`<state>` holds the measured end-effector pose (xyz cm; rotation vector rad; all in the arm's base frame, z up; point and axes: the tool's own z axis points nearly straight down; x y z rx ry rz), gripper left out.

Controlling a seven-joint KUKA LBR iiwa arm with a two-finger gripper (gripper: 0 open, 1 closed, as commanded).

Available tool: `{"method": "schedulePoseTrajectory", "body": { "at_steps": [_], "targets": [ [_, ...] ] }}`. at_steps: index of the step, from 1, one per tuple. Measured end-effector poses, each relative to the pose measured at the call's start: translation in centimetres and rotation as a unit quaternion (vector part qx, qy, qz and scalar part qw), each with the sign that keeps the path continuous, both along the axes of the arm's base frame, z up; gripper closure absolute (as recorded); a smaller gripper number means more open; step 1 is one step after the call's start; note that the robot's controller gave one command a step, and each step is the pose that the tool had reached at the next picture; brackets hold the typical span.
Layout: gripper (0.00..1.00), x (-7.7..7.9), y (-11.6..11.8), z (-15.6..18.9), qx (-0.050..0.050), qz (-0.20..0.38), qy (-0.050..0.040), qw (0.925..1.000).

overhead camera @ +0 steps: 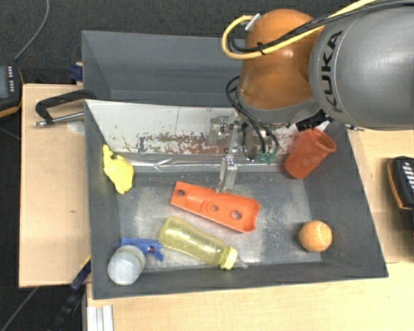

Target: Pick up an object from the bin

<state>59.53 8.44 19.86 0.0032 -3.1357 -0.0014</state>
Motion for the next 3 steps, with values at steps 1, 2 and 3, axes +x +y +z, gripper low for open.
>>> {"method": "schedulePoseTrajectory", "body": {
  "at_steps": [1,2,3],
  "targets": [
    [0.0,0.1,0.0,0.5,0.0,-0.001,-0.0044,1.0],
    [0.0,-0.8,-0.7,-2.6,0.001,0.026,-0.0072,0.9996],
    [0.0,-4.7,-3.6,-5.3,0.001,0.107,-0.0028,0.9942]
  ]
}}
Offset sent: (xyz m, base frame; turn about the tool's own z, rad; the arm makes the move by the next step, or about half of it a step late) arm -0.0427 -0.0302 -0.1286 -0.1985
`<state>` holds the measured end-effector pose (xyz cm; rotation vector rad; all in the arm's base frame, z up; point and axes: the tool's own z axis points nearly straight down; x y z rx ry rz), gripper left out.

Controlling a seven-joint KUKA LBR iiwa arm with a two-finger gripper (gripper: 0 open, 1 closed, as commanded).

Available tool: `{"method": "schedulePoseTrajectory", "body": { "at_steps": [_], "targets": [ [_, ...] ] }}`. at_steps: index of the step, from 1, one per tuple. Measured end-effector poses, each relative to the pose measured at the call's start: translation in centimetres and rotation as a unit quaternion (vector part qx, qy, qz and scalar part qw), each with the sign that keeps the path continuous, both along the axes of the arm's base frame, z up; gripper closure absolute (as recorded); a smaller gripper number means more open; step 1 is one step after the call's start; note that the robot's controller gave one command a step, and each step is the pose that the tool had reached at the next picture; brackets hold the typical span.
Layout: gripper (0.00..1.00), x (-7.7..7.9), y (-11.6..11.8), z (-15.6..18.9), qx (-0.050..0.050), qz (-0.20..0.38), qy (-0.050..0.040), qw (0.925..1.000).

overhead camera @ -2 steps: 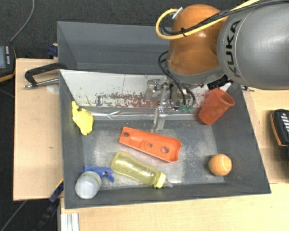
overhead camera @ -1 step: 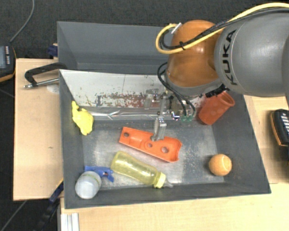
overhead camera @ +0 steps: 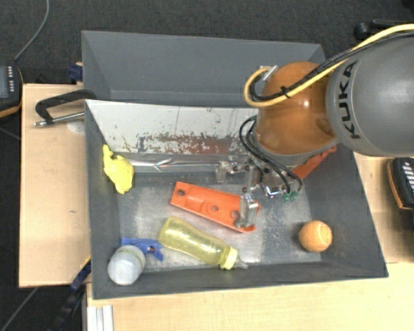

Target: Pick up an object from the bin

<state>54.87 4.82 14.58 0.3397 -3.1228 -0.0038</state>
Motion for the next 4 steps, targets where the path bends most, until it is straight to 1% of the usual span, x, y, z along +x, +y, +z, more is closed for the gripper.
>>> {"method": "schedulePoseTrajectory", "body": {
  "at_steps": [1,2,3,4],
  "targets": [
    [0.0,-1.4,-1.2,-4.6,0.001,-0.006,-0.0074,1.0],
    [1.0,0.2,0.2,-7.5,0.001,0.002,-0.0027,1.0],
    [1.0,0.2,0.2,-7.5,0.001,0.002,-0.0027,1.0],
    [1.0,2.4,-0.7,3.8,0.002,-0.006,-0.0055,1.0]
  ]
}}
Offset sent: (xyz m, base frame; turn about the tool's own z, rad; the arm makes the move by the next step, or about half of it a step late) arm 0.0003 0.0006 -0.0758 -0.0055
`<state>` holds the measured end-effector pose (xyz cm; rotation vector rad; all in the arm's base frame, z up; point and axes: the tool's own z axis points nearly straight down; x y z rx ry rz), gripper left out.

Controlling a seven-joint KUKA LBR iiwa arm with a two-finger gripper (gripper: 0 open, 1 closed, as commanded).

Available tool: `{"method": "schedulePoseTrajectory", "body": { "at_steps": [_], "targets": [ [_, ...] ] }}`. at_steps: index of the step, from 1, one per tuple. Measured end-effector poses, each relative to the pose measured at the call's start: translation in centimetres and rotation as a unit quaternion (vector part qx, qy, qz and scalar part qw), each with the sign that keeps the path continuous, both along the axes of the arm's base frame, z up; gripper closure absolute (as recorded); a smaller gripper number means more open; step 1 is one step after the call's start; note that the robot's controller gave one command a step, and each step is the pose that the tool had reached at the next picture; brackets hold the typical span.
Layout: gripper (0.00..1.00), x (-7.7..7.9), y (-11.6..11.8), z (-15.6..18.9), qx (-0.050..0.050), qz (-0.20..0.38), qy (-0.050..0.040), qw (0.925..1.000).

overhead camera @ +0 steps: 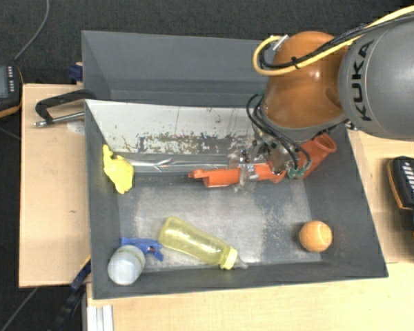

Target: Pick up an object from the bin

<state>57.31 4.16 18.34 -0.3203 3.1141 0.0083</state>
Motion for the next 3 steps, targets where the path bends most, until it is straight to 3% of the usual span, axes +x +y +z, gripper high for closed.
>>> {"method": "schedulePoseTrajectory", "body": {
  "at_steps": [2,3],
  "targets": [
    [1.0,-0.1,0.0,0.4,0.0,0.001,0.0023,1.0],
    [1.0,-0.2,0.4,4.9,0.0,0.025,-0.0046,0.9997]
  ]
}}
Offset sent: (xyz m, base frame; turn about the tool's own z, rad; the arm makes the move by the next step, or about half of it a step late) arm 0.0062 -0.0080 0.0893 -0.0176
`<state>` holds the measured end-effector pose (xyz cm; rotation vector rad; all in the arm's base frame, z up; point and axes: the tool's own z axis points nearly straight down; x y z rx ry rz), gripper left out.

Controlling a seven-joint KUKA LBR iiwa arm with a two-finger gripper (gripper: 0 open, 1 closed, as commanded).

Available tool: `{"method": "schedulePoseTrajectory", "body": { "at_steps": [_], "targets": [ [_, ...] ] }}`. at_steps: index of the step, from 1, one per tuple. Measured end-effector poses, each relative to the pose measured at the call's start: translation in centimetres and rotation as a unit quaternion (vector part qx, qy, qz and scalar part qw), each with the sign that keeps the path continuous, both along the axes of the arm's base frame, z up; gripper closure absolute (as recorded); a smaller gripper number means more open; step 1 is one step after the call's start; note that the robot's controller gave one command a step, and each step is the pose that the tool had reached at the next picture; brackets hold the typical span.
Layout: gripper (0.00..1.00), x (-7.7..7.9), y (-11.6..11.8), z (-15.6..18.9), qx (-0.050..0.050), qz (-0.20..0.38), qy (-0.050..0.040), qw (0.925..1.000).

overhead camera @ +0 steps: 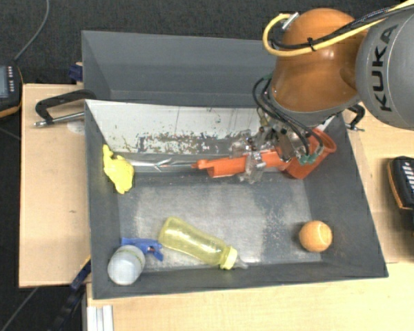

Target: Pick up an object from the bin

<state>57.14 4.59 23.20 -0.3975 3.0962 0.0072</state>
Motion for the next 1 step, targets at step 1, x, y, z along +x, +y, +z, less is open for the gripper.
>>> {"method": "schedulePoseTrajectory", "body": {
  "at_steps": [1],
  "targets": [
    [1.0,-0.07,0.75,5.04,-0.001,0.02,0.0052,0.9998]
  ]
}}
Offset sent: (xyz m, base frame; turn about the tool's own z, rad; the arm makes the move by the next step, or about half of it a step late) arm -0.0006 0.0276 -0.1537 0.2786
